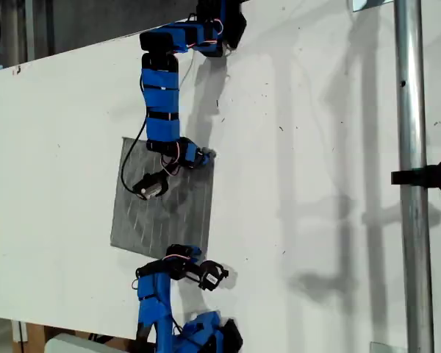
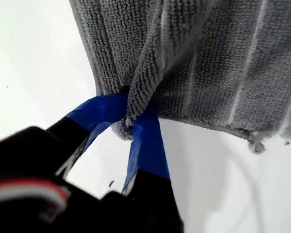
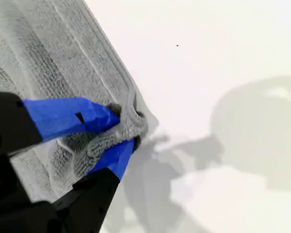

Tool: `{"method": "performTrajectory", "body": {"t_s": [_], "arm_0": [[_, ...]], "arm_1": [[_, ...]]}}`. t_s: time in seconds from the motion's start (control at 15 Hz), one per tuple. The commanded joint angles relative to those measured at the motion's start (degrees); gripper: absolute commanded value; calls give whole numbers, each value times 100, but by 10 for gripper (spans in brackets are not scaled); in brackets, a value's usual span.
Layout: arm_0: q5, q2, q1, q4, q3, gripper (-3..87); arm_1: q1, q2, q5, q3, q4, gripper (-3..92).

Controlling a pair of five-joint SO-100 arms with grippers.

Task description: Grasp corners of a towel and fold twice.

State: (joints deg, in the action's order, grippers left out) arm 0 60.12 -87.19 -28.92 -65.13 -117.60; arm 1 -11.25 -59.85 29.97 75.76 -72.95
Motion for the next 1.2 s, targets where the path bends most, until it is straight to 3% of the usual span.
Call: {"method": "performTrajectory", "body": {"t_s": [0.0,0.33,0.6,0.73,0.87,1.13], "arm_0": [[158,-176,-114,-62,26,-17],[1239,-1477,1257,-1371,835,-17],[2979,-2057,3217,-1767,1617,-17],[3498,-1679,3876,-1881,2136,-17],[3278,-1318,3771,-1863,2487,-17],[1433,-940,1986,-1652,2716,-17]], "arm_1": [[97,-562,132,-26,-132,-3],[527,-1644,984,598,-352,-3],[2092,-2250,2224,483,-545,-3],[2716,-2382,2777,123,-554,-3],[2663,-2496,2927,88,-554,-3],[870,-3067,2171,905,-580,-3]]}}
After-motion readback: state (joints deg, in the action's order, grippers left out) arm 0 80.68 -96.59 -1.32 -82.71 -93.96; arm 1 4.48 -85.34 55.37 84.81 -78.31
